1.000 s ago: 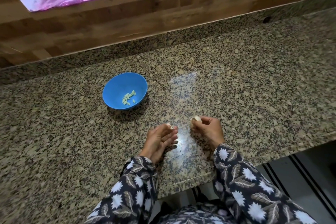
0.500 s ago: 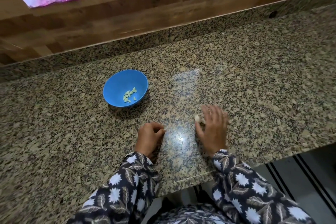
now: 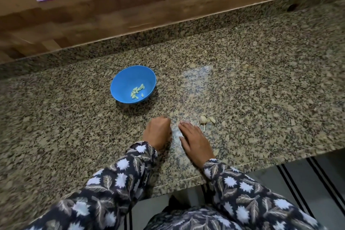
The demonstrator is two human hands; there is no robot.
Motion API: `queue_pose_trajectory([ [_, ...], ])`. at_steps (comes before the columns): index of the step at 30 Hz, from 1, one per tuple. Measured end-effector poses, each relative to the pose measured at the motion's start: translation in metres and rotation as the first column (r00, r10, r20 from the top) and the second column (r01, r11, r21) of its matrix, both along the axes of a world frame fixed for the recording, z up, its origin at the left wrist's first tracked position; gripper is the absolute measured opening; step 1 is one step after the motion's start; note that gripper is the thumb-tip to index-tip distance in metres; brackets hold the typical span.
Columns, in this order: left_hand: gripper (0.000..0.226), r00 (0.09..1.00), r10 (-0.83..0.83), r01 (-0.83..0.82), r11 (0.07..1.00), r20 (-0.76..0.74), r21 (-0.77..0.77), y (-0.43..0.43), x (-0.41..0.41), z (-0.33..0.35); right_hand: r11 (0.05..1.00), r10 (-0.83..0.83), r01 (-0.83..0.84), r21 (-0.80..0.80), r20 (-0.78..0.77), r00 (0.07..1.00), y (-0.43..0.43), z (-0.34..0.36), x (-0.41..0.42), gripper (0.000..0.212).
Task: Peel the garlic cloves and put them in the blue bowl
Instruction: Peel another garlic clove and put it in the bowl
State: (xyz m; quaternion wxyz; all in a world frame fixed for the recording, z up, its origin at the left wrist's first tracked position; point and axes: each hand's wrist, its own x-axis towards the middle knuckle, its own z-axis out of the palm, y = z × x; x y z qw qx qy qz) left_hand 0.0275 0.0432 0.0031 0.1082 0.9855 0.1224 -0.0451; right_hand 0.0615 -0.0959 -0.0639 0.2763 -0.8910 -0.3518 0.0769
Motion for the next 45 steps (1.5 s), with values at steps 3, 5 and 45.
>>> queue_pose_trajectory([
  [3,0.025,0.995,-0.098,0.099,0.992,-0.019,0.08,-0.006,-0.006,-0.004,1.0,-0.006,0.006,0.007,0.0,1.0,-0.001,0.002,-0.001,0.044],
  [5,0.031,0.985,-0.161,0.167,0.976,-0.055,0.142,-0.012,-0.01,-0.007,1.0,-0.002,0.002,0.006,-0.003,1.0,-0.002,0.002,-0.001,0.044],
  [45,0.029,0.968,0.066,0.053,0.89,0.243,-0.453,0.012,-0.046,0.005,0.932,0.32,-0.136,0.335,-0.59,0.742,0.022,0.053,0.031,0.026],
])
